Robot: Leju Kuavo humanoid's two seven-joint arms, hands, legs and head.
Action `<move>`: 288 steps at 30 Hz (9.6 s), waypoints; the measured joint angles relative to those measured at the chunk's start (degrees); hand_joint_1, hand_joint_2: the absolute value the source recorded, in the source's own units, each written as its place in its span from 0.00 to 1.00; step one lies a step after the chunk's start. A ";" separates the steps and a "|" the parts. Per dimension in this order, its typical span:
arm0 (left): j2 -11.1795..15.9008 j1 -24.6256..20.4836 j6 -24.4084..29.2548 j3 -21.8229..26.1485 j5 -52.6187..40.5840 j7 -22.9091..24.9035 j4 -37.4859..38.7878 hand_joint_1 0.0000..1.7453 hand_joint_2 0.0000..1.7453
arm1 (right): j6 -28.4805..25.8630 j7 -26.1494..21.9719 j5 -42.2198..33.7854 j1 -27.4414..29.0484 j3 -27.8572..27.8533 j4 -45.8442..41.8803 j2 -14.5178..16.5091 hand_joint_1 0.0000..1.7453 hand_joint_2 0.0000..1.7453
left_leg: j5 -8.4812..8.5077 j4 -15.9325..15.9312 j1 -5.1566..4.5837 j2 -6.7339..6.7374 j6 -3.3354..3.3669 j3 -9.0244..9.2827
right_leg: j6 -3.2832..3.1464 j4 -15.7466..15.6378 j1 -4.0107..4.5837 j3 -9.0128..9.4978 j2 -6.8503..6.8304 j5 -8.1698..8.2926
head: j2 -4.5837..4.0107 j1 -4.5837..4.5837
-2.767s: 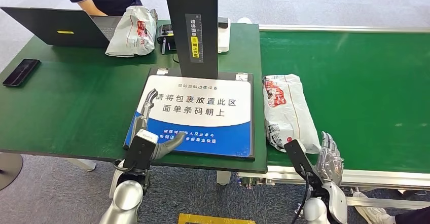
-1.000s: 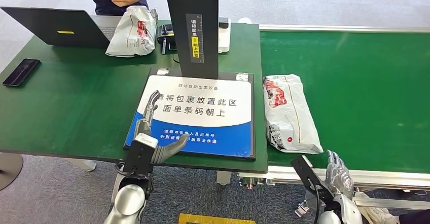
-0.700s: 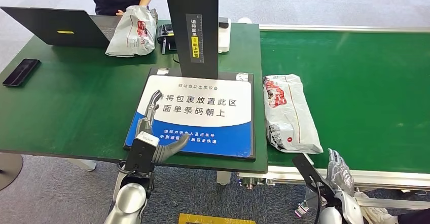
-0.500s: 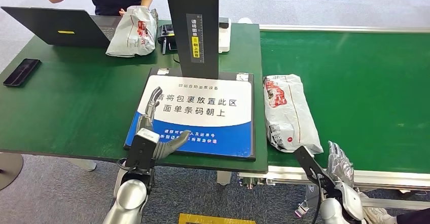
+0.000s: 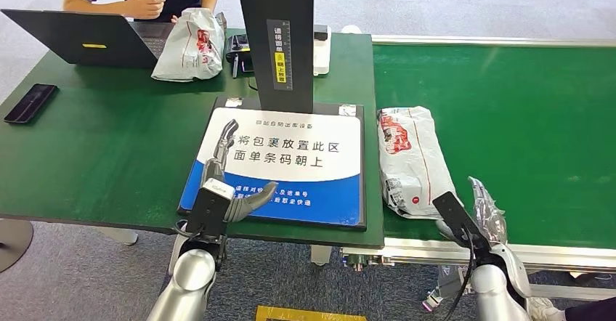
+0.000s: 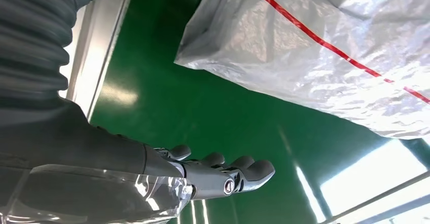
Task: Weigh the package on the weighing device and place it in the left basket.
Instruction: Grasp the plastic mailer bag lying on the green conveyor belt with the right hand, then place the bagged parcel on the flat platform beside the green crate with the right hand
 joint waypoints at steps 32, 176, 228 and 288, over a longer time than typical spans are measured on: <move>1.14 -0.18 1.28 -1.96 0.08 0.43 2.07 0.00 1.00 | 1.07 -5.73 -1.25 -10.43 15.85 22.70 -4.69 0.00 1.00 | 0.00 0.00 -0.01 0.00 0.00 0.01 | 0.00 0.00 0.02 0.00 0.00 0.00 | 0.00 -0.01; 1.07 -4.13 5.98 -7.02 5.11 -3.30 10.88 0.00 1.00 | 2.21 -2.65 -16.89 -35.71 45.93 -9.08 -5.61 1.00 1.00 | 0.10 0.06 -0.03 -0.03 0.11 -0.13 | 0.09 0.02 -0.02 -0.06 -0.02 0.10 | 0.00 -0.01; -0.31 -3.59 7.23 -1.81 0.88 0.02 9.21 0.00 1.00 | 6.34 -8.90 -21.33 -25.69 56.04 2.41 13.17 0.00 1.00 | 0.12 0.05 -0.03 -0.02 0.04 -0.09 | 0.07 0.02 0.04 -0.07 -0.01 0.08 | 0.00 -0.01; 0.31 -4.76 19.80 1.38 -29.76 12.44 11.70 0.00 0.00 | 6.35 -10.09 -24.32 -7.47 46.53 -1.40 7.01 0.00 1.00 | 0.09 0.05 -0.03 -0.03 0.07 -0.09 | 0.08 0.01 0.02 -0.07 -0.01 0.07 | 0.00 -0.01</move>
